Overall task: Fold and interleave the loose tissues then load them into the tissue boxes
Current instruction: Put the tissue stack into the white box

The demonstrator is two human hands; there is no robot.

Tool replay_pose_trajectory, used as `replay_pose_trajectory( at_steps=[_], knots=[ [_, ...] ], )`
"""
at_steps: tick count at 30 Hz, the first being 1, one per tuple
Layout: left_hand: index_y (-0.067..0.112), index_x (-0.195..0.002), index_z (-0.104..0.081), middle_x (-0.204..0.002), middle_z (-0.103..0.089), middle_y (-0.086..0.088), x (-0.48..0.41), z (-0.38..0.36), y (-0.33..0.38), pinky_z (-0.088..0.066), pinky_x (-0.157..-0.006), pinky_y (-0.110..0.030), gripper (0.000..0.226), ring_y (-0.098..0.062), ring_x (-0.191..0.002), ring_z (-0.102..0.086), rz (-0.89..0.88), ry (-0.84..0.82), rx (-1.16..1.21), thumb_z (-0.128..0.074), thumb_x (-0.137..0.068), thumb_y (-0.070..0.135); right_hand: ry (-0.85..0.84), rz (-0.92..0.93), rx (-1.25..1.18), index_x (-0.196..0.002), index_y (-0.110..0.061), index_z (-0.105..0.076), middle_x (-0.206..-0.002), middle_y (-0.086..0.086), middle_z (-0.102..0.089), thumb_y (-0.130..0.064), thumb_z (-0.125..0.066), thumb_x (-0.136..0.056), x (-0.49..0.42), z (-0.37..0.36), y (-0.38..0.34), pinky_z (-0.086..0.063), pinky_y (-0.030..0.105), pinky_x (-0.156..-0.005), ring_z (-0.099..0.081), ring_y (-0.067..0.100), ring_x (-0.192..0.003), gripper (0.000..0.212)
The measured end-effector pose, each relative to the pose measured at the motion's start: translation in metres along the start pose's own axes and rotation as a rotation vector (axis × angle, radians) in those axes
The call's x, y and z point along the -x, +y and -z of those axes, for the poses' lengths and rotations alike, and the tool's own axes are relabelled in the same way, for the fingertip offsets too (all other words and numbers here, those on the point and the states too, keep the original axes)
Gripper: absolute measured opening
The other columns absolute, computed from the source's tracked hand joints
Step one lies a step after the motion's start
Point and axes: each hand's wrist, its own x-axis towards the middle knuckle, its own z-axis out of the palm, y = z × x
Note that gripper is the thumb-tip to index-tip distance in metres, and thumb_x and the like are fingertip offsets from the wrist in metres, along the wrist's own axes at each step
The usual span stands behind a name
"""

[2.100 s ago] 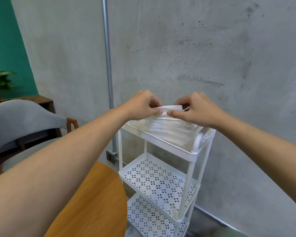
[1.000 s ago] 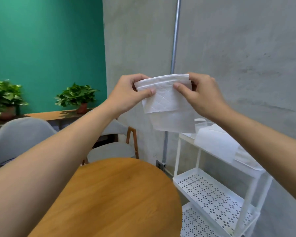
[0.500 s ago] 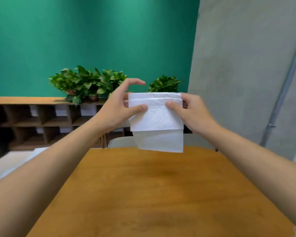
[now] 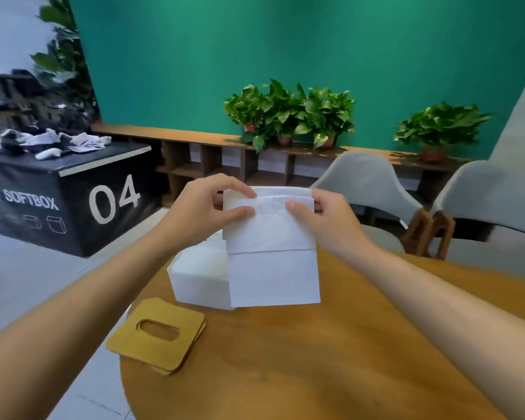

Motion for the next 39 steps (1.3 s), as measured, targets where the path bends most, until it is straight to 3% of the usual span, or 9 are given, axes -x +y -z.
replay_pose_trajectory(
  at_steps=[3, 7, 11, 18, 23, 27, 32, 34, 39],
  knots=[
    [0.028, -0.105, -0.073, -0.107, -0.071, 0.011, 0.002, 0.021, -0.032, -0.062, -0.074, -0.029, 0.021, -0.008, -0.086, -0.072, 0.101, -0.027, -0.02, -0.083, -0.086, 0.03, -0.042, -0.001, -0.038, -0.107, -0.02, -0.072, -0.097, -0.006, -0.076, -0.034, -0.064, -0.098, -0.02, -0.039, 0.004, -0.062, 0.046, -0.076, -0.073, 0.013, -0.087, 0.018],
    [0.024, -0.095, -0.072, -0.078, -0.057, 0.016, -0.007, 0.042, -0.068, -0.039, -0.056, -0.009, 0.011, 0.005, -0.063, -0.054, 0.137, -0.027, -0.15, -0.077, -0.092, 0.033, -0.056, -0.002, -0.061, -0.112, -0.02, -0.071, -0.1, -0.005, -0.076, -0.035, -0.063, -0.098, -0.05, -0.084, 0.013, -0.061, 0.049, -0.079, -0.073, 0.013, -0.09, 0.022],
    [0.026, -0.099, -0.071, -0.102, -0.067, 0.011, -0.024, 0.057, -0.104, -0.048, -0.072, -0.021, 0.01, -0.007, -0.081, -0.061, 0.166, -0.085, -0.178, -0.073, -0.095, 0.035, -0.071, -0.042, -0.092, -0.118, -0.018, -0.07, -0.106, -0.006, -0.075, -0.031, -0.065, -0.097, -0.078, -0.117, 0.025, -0.062, 0.04, -0.083, -0.072, 0.01, -0.095, 0.025],
    [0.027, -0.097, -0.069, -0.101, -0.066, 0.013, -0.036, 0.047, -0.158, -0.048, -0.07, -0.021, 0.007, -0.008, -0.082, -0.061, 0.171, -0.037, -0.153, -0.074, -0.095, 0.031, -0.091, -0.104, -0.063, -0.121, -0.019, -0.067, -0.11, -0.008, -0.071, -0.025, -0.07, -0.094, -0.104, -0.15, 0.055, -0.06, 0.023, -0.077, -0.068, 0.007, -0.099, 0.028],
    [0.031, -0.121, -0.065, -0.116, -0.067, 0.014, -0.033, 0.034, -0.179, -0.059, -0.088, -0.03, 0.033, -0.007, -0.105, -0.065, 0.118, -0.095, -0.12, -0.078, -0.092, 0.022, -0.097, -0.14, -0.013, -0.111, -0.017, -0.07, -0.104, -0.007, -0.071, -0.021, -0.075, -0.09, -0.107, -0.155, 0.073, -0.055, 0.014, -0.067, -0.068, 0.006, -0.093, 0.022],
    [0.027, -0.108, -0.073, -0.101, -0.069, 0.017, -0.016, 0.027, -0.185, -0.057, -0.083, -0.022, 0.017, -0.002, -0.095, -0.064, 0.104, -0.117, -0.146, -0.077, -0.093, 0.019, -0.191, -0.041, 0.063, -0.095, -0.022, -0.074, -0.09, -0.012, -0.072, -0.02, -0.074, -0.09, -0.095, -0.153, 0.082, -0.051, 0.014, -0.066, -0.066, 0.002, -0.085, 0.006],
    [0.028, -0.096, -0.077, -0.095, -0.073, 0.015, 0.011, 0.022, -0.195, -0.045, -0.075, -0.007, 0.014, 0.0, -0.092, -0.062, 0.035, -0.165, -0.22, -0.08, -0.09, 0.016, -0.258, 0.181, 0.279, -0.094, -0.025, -0.076, -0.094, -0.016, -0.069, -0.017, -0.076, -0.087, -0.077, -0.157, 0.092, -0.046, 0.016, -0.076, -0.059, 0.003, -0.093, 0.011],
    [0.031, -0.096, -0.076, -0.098, -0.072, 0.016, 0.021, 0.018, -0.198, -0.047, -0.075, -0.01, 0.016, -0.001, -0.093, -0.062, 0.043, -0.219, -0.223, -0.081, -0.089, 0.017, -0.302, 0.218, 0.332, -0.096, -0.025, -0.077, -0.095, -0.014, -0.067, -0.014, -0.075, -0.086, -0.069, -0.157, 0.095, -0.039, 0.011, -0.071, -0.057, 0.003, -0.092, 0.014],
    [0.031, -0.102, -0.08, -0.109, -0.073, 0.019, 0.034, 0.015, -0.205, -0.058, -0.087, -0.022, 0.016, -0.002, -0.102, -0.065, 0.101, -0.321, -0.172, -0.083, -0.087, 0.032, -0.388, 0.224, 0.343, -0.103, -0.022, -0.077, -0.098, -0.015, -0.066, -0.017, -0.073, -0.084, -0.054, -0.154, 0.1, -0.044, 0.01, -0.072, -0.06, 0.003, -0.092, 0.02]
  ],
)
